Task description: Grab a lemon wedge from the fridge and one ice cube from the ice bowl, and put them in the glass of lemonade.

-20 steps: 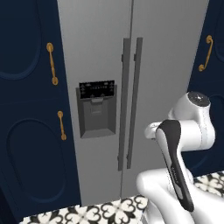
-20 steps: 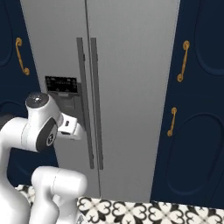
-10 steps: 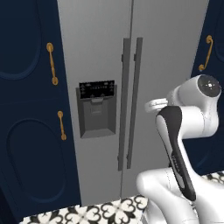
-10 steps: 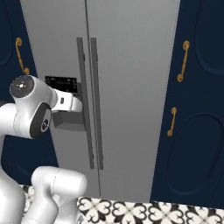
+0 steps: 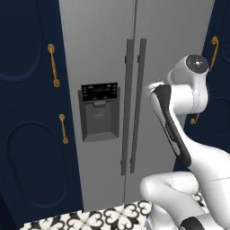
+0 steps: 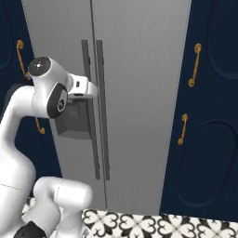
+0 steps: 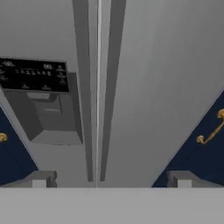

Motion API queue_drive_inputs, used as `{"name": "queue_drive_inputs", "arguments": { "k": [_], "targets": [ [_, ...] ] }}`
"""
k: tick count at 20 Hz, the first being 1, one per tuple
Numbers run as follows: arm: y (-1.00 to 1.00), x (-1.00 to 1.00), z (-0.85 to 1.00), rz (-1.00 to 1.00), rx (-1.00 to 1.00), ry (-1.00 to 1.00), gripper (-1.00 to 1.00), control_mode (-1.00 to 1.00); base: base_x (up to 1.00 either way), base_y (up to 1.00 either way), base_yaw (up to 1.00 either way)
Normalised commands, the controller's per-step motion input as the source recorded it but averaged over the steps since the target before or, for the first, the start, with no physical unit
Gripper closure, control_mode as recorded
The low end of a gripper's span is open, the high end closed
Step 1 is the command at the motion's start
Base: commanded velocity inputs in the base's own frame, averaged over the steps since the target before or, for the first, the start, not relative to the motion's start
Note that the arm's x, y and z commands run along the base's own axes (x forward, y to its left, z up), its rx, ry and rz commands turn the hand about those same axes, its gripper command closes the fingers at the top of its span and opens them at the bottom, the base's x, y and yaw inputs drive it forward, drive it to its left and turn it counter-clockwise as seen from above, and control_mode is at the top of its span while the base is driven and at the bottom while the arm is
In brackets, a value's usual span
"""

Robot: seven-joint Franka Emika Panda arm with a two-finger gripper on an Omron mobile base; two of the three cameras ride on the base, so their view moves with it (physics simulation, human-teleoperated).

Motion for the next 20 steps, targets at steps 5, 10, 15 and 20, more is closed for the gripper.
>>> {"name": "queue_drive_inputs", "arguments": {
  "k": [5, 10, 15, 20],
  "targets": [
    [-0.06, 1.0, -0.57, 0.0, 0.01, 0.02, -1.0, -1.0, 0.0, 0.0, 0.0],
    [0.0, 0.99, -0.33, 0.0, 0.01, 0.0, -1.0, -1.0, 0.0, 0.0, 0.0],
    [0.0, 0.93, -0.08, 0.0, 0.0, 0.01, -1.0, -1.0, 0.0, 0.0, 0.0],
    [-0.03, 0.76, -0.16, 0.0, 0.03, 0.0, -1.0, -1.0, 0.0, 0.0, 0.0]
  ]
}}
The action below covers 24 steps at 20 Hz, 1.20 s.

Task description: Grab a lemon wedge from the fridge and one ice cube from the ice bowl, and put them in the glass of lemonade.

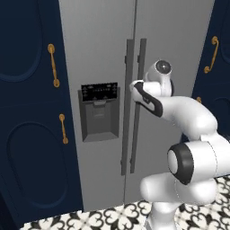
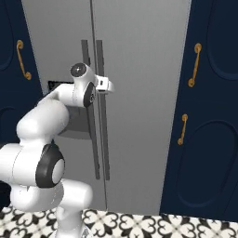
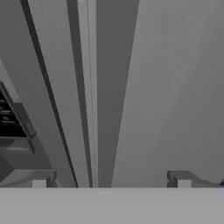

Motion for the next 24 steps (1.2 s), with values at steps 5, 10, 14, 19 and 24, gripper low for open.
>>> {"name": "queue_drive_inputs", "arguments": {
  "k": [5, 10, 14, 19, 24],
  "targets": [
    [0.0, 0.47, -0.26, 0.0, 0.03, 0.0, -1.0, -1.0, 0.0, 0.0, 0.0],
    [0.0, 0.54, -0.17, 0.0, 0.0, 0.0, -1.0, -1.0, 0.0, 0.0, 0.0],
    [0.0, 0.58, -0.2, 0.0, 0.0, 0.0, -1.0, -1.0, 0.0, 0.0, 0.0],
    [0.0, 0.55, -0.27, 0.0, 0.0, 0.0, -1.0, -1.0, 0.0, 0.0, 0.0],
    [-0.04, 0.26, -0.28, 0.0, 0.0, -0.04, -1.0, -1.0, 0.0, 0.0, 0.0]
  ]
}}
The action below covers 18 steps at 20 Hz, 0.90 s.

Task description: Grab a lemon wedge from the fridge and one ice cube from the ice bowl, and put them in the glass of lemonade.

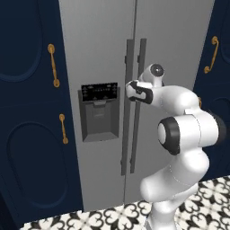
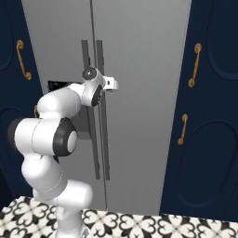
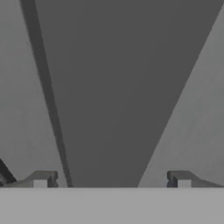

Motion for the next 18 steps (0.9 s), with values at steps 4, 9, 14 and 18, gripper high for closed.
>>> {"name": "queue_drive_inputs", "arguments": {
  "k": [4, 9, 14, 18],
  "targets": [
    [-0.6, 0.05, -0.02, -0.01, 0.04, -0.02, -1.0, -1.0, 0.0, 0.0, 0.0],
    [-0.24, 0.13, 0.0, 0.0, 0.01, 0.0, -1.0, -1.0, 0.0, 0.0, 0.0],
    [0.0, 0.03, 0.0, 0.0, 0.0, 0.0, 1.0, -1.0, 0.0, 0.0, 0.0],
    [0.0, 0.0, 0.0, 0.0, 0.0, 0.0, 1.0, -1.0, 0.0, 0.0, 0.0]
  ]
}}
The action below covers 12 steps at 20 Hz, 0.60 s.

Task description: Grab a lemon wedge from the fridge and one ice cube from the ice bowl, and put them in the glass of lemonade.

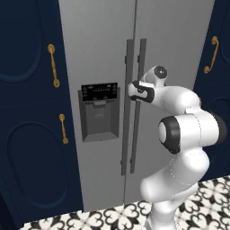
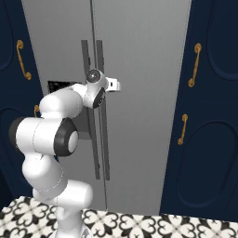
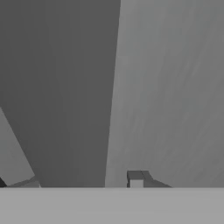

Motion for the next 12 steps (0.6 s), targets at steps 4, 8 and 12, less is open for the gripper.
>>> {"name": "queue_drive_inputs", "arguments": {
  "k": [4, 8, 12],
  "targets": [
    [0.0, 0.0, 0.0, 0.0, 0.0, 0.0, 1.0, -1.0, 0.0, 0.0, 0.0],
    [-0.12, 0.0, 0.0, 0.0, 0.0, 0.02, 1.0, -1.0, 0.0, 0.0, 0.0],
    [-0.63, 0.0, 0.0, -0.04, 0.01, 0.0, 1.0, -1.0, 0.0, 0.0, 0.0]
  ]
}}
